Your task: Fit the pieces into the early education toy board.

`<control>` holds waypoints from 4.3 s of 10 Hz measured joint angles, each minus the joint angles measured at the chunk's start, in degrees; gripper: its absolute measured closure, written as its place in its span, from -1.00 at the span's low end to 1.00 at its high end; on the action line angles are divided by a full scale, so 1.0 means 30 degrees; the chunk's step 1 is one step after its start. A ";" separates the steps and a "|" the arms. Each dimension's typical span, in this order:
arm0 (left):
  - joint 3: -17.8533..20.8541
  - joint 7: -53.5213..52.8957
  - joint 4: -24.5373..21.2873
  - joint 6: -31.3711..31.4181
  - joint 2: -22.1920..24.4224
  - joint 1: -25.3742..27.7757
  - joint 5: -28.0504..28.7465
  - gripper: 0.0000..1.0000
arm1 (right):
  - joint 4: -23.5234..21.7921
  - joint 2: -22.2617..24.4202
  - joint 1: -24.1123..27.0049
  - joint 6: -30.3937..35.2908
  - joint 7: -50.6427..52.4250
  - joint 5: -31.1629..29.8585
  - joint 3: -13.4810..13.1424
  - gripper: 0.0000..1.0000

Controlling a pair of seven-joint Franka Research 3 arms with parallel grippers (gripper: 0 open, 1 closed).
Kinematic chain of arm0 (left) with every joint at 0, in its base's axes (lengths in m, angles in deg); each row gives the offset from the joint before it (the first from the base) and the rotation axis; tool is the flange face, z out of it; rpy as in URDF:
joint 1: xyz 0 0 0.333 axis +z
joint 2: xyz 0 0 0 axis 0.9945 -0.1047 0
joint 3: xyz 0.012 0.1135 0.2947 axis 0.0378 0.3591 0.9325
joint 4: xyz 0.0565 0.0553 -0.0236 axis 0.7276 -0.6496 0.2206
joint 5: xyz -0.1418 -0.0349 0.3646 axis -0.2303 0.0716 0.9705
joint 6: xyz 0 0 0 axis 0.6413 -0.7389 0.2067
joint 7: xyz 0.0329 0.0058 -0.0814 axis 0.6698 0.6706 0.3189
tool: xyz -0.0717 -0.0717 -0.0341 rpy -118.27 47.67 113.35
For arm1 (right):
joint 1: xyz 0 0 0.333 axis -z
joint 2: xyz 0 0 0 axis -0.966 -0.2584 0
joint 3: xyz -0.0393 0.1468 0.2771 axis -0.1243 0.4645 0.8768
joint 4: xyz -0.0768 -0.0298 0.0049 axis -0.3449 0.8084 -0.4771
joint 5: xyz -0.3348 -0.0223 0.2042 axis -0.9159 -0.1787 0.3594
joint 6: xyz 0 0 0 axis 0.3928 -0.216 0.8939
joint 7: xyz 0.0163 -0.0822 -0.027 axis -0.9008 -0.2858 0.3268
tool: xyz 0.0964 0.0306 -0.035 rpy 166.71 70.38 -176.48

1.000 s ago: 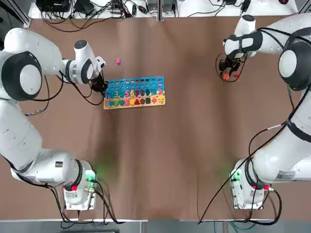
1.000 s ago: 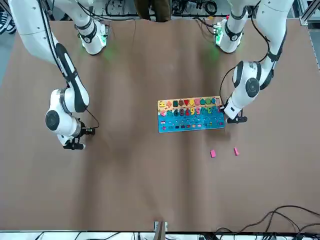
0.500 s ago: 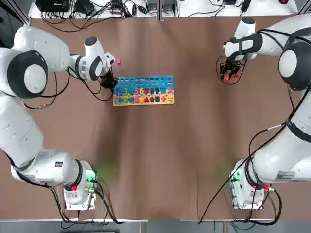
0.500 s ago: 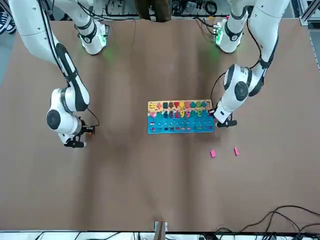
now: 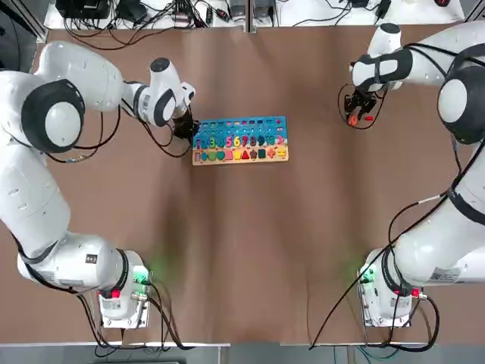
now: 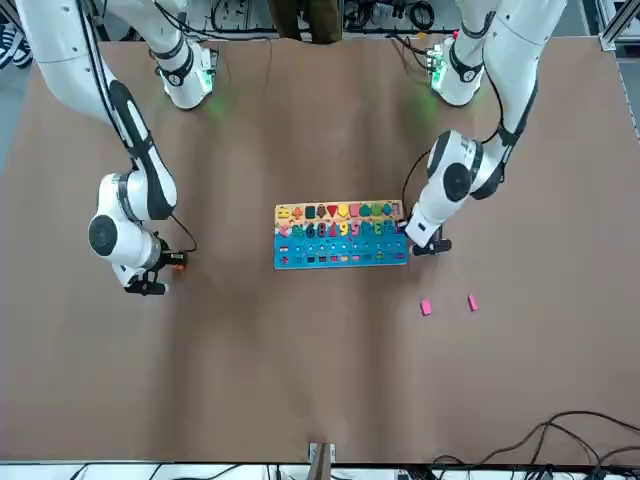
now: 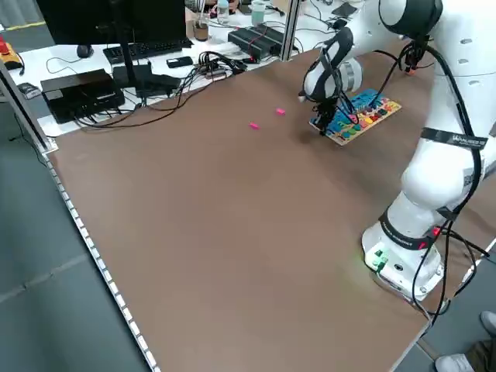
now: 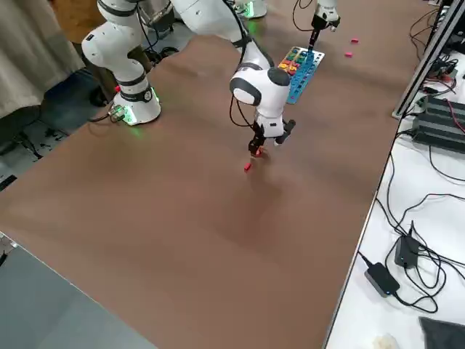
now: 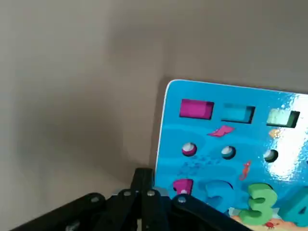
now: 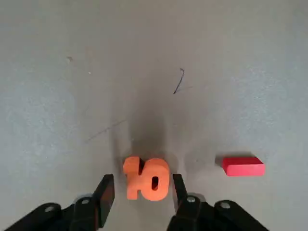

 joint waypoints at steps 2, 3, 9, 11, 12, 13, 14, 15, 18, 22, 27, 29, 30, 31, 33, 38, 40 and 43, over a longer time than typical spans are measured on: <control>-0.0159 0.1203 0.0646 -0.0100 -0.0434 -0.0564 0.0388 0.96 | -0.0083 0.0006 0.0000 -0.0001 -0.0001 0.0000 -0.0003 -0.15; -0.0153 0.1737 0.1058 -0.0100 -0.0703 -0.1168 0.0399 0.96 | -0.0132 0.0006 0.0001 -0.0039 -0.0001 0.0000 -0.0006 -0.15; 0.0275 0.4099 0.4033 -0.0367 -0.2499 -0.4274 0.0402 0.94 | -0.0316 0.0007 0.0001 -0.0461 -0.0004 0.0000 -0.0014 -0.14; 0.0408 0.4463 0.5370 -0.1029 -0.3208 -0.4952 0.0402 0.94 | -0.0330 0.0007 0.0000 -0.0463 -0.0007 0.0000 -0.0015 -0.12; 0.0424 0.4553 0.5916 -0.1439 -0.3469 -0.5092 0.0401 0.94 | -0.0336 0.0006 0.0001 -0.0464 -0.0008 0.0000 -0.0017 -0.10; 0.0417 0.4555 0.6281 -0.1461 -0.3700 -0.5140 0.0401 0.94 | -0.0338 0.0006 0.0001 -0.0474 -0.0009 0.0000 -0.0018 -0.10; 0.0415 0.4555 0.6518 -0.1476 -0.3840 -0.5171 0.0401 0.94 | -0.0339 0.0006 0.0001 -0.0513 -0.0009 0.0000 -0.0026 -0.10; 0.0415 0.4555 0.6640 -0.1476 -0.3918 -0.5211 0.0401 0.94 | -0.0340 0.0006 0.0001 -0.0609 -0.0010 0.0000 -0.0032 -0.09; 0.0429 0.4555 0.6978 -0.1983 -0.3935 -0.5196 0.0401 0.94 | -0.0377 0.0006 0.0001 -0.0841 -0.0012 0.0000 -0.0040 -0.09; 0.0470 0.4049 0.7569 -0.4511 -0.3019 -0.4211 0.0874 0.93 | -0.0416 0.0006 0.0001 -0.0881 -0.0017 0.0000 -0.0045 -0.07; 0.0600 0.1054 1.0520 -0.8114 -0.1596 -0.0958 0.0918 0.30 | -0.0473 0.0005 0.0001 -0.0881 -0.0020 0.0000 -0.0052 -0.04; 0.0627 -0.0082 1.1402 -0.8444 -0.1779 0.0209 0.1269 -0.23 | -0.0486 0.0003 0.0001 -0.0881 -0.0020 0.0000 -0.0055 -0.04; 0.0631 -0.0346 1.1635 -0.8453 -0.2060 0.0487 0.1491 -0.54 | -0.0493 0.0001 0.0001 -0.0880 -0.0020 0.0000 -0.0055 -0.03; 0.0638 -0.0385 1.1875 -0.8453 -0.2437 0.0550 0.1614 -0.78 | -0.0497 0.0000 0.0001 -0.0880 -0.0020 0.0000 -0.0053 -0.03; 0.0867 -0.0386 1.2569 -0.8456 -0.3257 0.0507 0.1721 -0.63 | -0.0536 -0.0005 0.0001 -0.0881 -0.0020 0.0000 -0.0053 -0.01; 0.1713 -0.0557 1.2865 -0.8476 -0.4840 0.0511 0.2626 -0.55 | -0.0942 -0.0014 -0.0001 -0.1332 -0.0020 0.0000 -0.0052 0.00; 0.1711 -0.0625 1.2921 -0.8419 -0.5568 0.0483 0.2634 -0.53 | -0.0944 -0.0014 -0.0001 -0.1331 -0.0021 0.0000 -0.0052 0.01; 0.1730 -0.0651 1.3019 -0.7679 -0.6100 0.0487 0.2637 -0.46 | -0.0945 -0.0014 -0.0001 -0.1329 -0.0021 0.0000 -0.0051 0.00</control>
